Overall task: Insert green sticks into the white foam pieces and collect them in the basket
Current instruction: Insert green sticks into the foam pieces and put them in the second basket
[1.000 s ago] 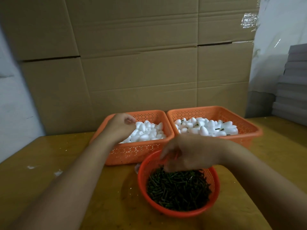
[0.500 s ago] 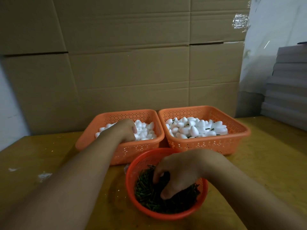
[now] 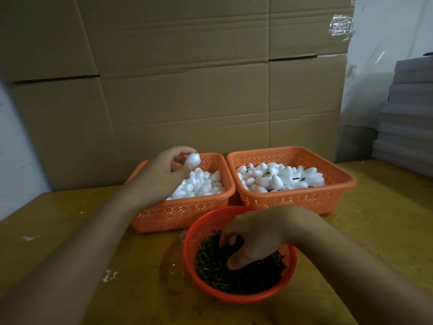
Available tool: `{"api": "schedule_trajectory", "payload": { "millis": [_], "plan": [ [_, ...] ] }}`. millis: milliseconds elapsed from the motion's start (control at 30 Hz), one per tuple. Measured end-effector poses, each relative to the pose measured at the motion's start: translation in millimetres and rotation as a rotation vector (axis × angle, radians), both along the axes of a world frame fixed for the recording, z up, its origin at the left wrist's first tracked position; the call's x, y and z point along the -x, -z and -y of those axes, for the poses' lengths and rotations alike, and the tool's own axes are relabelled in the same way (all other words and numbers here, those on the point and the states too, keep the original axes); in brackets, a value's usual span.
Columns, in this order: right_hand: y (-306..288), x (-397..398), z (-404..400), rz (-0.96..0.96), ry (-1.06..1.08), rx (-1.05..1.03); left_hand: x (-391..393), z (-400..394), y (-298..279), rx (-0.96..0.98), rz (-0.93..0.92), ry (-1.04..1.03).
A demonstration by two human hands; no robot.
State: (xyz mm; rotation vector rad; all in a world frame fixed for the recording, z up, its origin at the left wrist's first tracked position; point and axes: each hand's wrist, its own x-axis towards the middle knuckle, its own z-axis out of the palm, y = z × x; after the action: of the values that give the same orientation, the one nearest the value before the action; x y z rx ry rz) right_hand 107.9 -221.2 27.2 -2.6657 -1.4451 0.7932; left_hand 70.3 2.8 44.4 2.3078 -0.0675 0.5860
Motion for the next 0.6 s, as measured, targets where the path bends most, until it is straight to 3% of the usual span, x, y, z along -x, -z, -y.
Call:
{"api": "schedule_trajectory", "payload": {
  "millis": [167,333,600],
  "plan": [
    [2.0,-1.7,-0.2,0.012,-0.001,0.001,28.3,20.0,6.2,0.044,0.085,0.163],
    [4.3,-3.6,0.5,0.013,0.004,-0.013,34.1,24.4,17.2,-0.006,0.145,0.2],
    [6.0,-6.7,0.0,0.012,0.004,-0.02,36.7,28.7,24.3,0.171,0.1,0.219]
  ]
}}
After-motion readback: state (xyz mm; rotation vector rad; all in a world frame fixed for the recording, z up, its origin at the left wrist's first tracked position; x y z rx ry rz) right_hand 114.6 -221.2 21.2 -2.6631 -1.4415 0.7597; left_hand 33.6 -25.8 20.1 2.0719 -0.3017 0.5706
